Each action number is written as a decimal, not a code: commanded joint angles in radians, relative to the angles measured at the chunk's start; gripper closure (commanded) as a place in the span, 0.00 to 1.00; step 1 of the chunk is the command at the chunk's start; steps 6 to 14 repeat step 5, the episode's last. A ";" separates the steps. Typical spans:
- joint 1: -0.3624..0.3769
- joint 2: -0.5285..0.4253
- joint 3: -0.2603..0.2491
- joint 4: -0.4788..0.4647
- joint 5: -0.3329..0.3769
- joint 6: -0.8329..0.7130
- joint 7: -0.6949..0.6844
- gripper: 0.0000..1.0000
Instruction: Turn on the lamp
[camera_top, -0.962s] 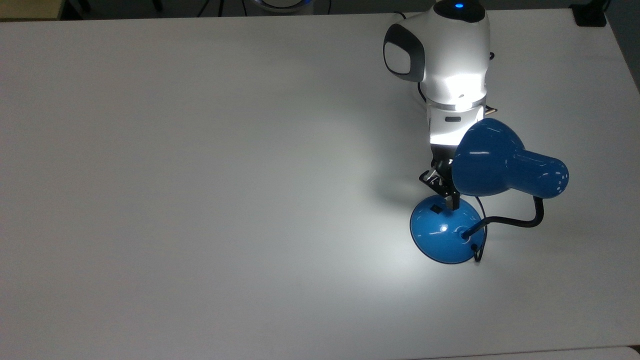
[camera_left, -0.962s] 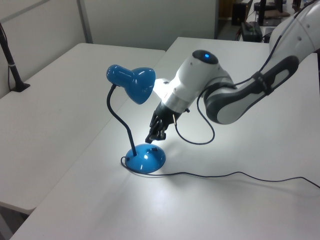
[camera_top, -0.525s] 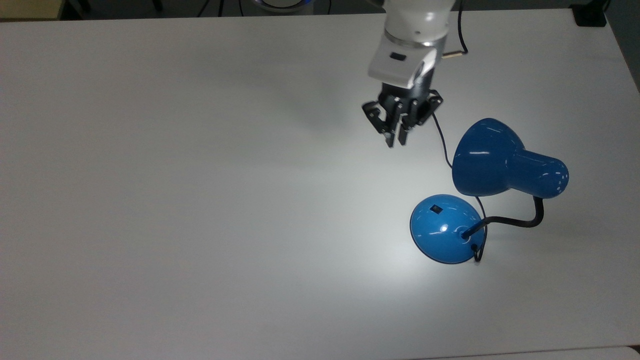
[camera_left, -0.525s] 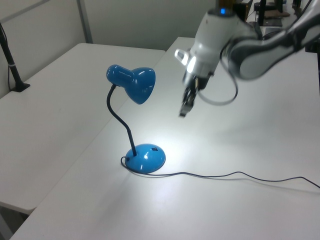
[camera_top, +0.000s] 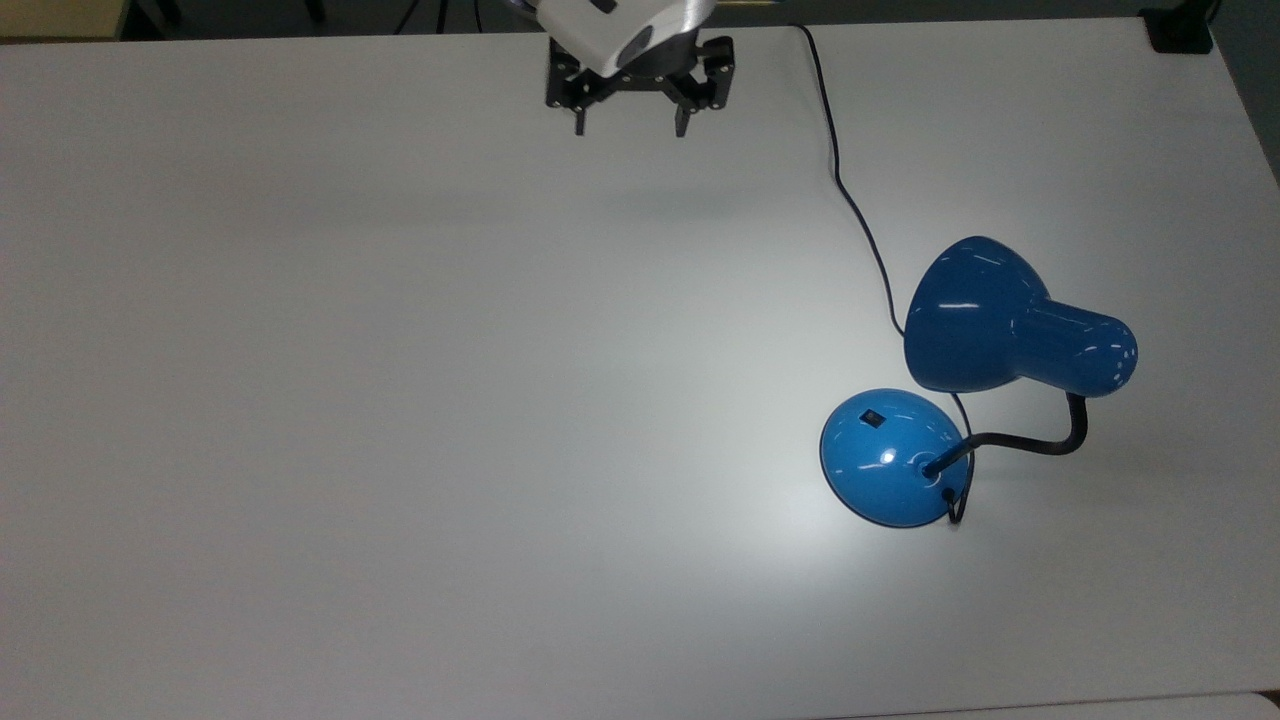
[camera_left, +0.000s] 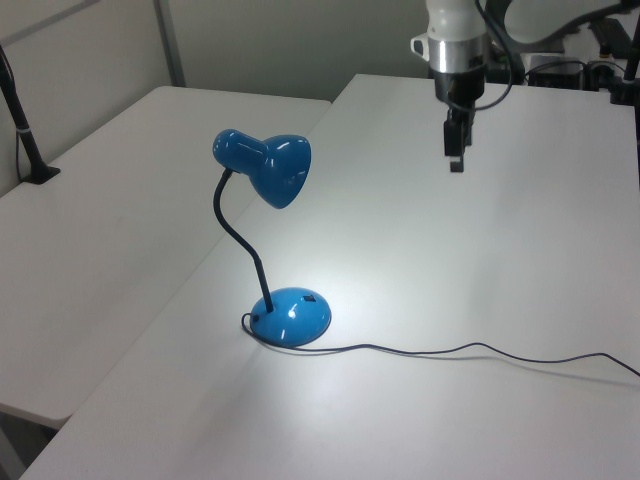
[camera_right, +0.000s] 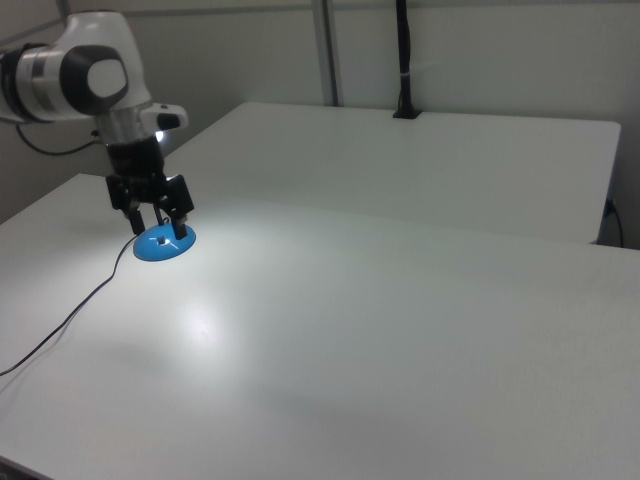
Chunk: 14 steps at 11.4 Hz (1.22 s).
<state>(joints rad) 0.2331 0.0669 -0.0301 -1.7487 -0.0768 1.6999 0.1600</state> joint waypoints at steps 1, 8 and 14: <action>-0.171 -0.068 0.039 0.024 0.026 -0.078 0.016 0.00; -0.238 -0.073 0.042 0.046 0.029 -0.068 0.015 0.00; -0.238 -0.073 0.042 0.046 0.029 -0.068 0.015 0.00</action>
